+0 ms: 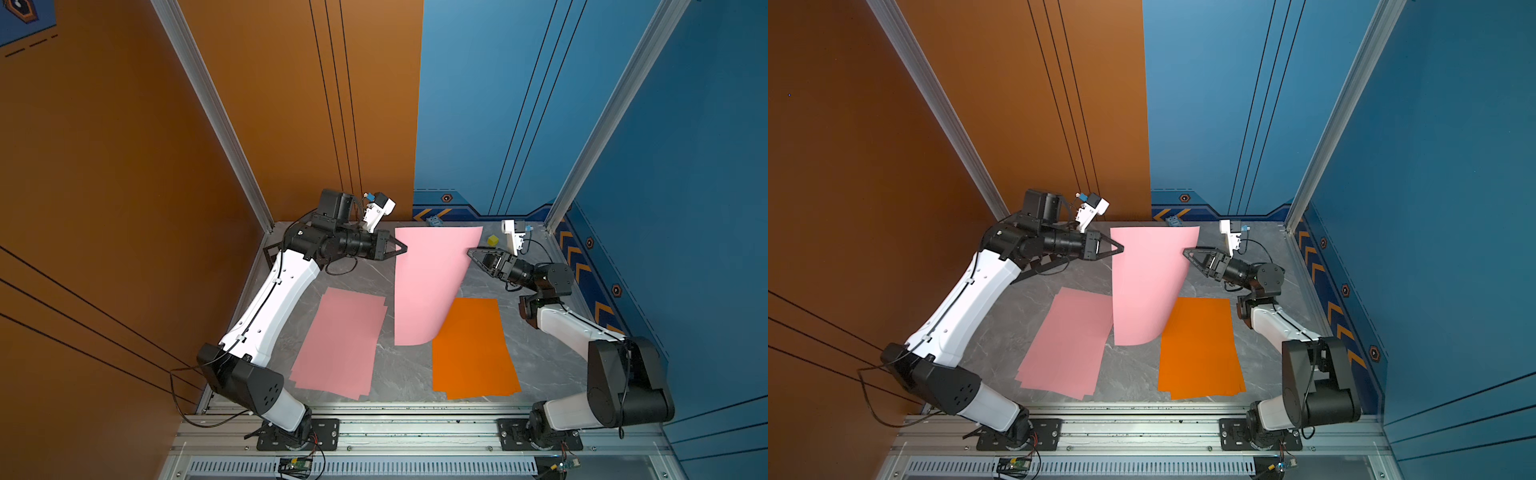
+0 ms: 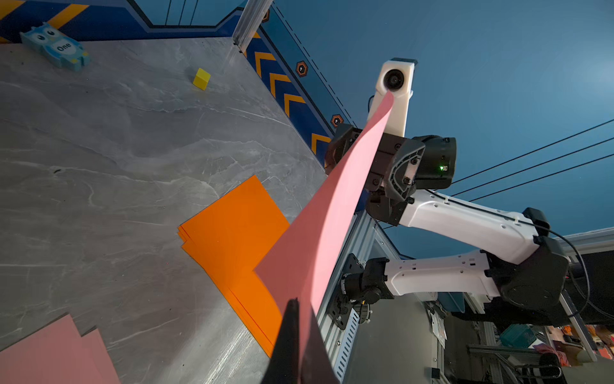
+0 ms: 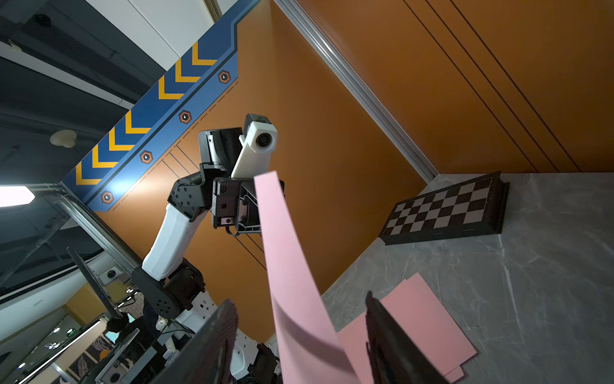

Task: Sort the scattered colored papers by color
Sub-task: Adjust the colored paper.

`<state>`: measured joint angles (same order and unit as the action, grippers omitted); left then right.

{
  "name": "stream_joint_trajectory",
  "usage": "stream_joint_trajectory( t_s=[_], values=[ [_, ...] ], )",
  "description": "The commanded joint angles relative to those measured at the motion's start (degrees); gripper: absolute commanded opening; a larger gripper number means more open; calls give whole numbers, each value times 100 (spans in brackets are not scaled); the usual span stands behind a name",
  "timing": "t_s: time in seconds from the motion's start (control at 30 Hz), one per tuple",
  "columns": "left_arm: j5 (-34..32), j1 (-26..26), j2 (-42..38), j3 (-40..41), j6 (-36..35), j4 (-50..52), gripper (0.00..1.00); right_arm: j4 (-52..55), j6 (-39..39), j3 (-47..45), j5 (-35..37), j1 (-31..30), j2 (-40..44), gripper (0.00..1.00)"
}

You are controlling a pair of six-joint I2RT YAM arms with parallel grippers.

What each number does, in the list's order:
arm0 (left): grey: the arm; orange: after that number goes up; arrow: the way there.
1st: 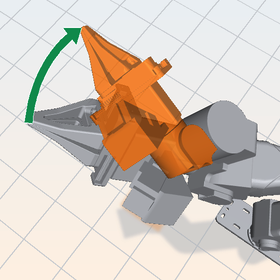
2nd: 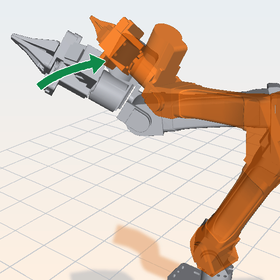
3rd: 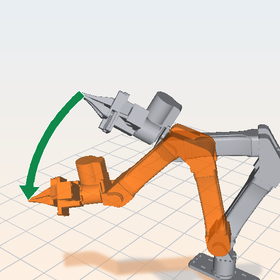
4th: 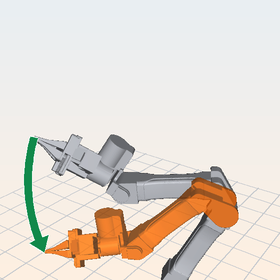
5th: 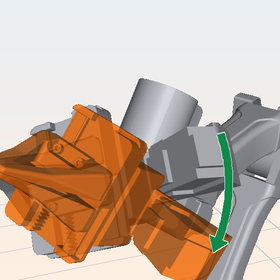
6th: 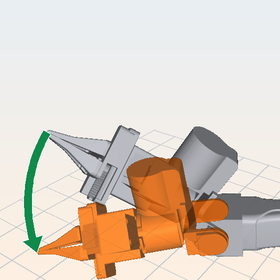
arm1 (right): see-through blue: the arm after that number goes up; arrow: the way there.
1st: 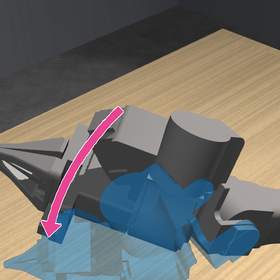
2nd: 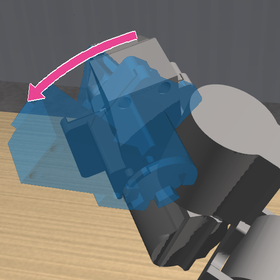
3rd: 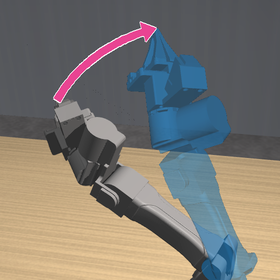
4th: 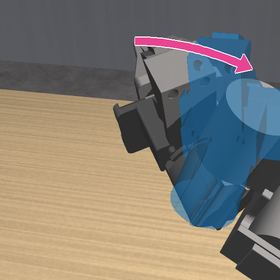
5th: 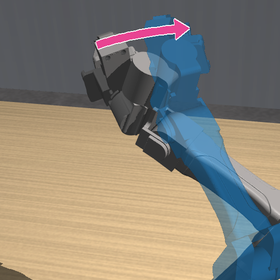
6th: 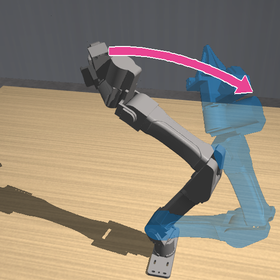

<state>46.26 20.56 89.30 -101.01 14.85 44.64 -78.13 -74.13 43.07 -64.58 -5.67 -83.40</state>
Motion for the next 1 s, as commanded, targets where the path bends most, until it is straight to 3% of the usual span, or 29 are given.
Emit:
stream_joint_trajectory(
  t_s=[0.0, 0.3, 0.4, 0.47, 0.57, 0.63, 0.67, 0.83, 0.87, 0.97],
  values=[
    [-34, -106, 90, 54, 140, 82, 0, -204, -166, 243, -172, -98, -89, 51],
    [58, -468, -19, 243, 312, 80, 0, 373, 130, 342, -275, -192, -94, 33],
    [66, -556, -93, 331, 352, 84, 0, 887, 442, 414, -243, -304, -39, 17],
    [50, -579, -156, 394, 361, 75, 0, 1746, 989, 477, -152, -392, 74, 8],
    [58, -593, -232, 467, 387, 76, 0, 4465, 2921, 715, 319, -571, 521, 3],
    [136, -588, -285, 486, 395, 78, 0, 6698, 4589, 1088, 1106, -790, 781, 33],
    [177, -581, -290, 478, 417, 73, 0, 7162, 4990, 1180, 1353, -880, 820, 41],
    [391, -444, -301, 383, 440, 74, 0, 6717, 4732, 1088, 1316, -815, 477, 63],
    [440, -399, -283, 353, 440, 78, 0, 6715, 4761, 1056, 1465, -806, 424, 74],
    [615, -275, -233, 237, 444, 75, 0, 6715, 4840, 963, 1762, -683, 274, 83]
  ],
)
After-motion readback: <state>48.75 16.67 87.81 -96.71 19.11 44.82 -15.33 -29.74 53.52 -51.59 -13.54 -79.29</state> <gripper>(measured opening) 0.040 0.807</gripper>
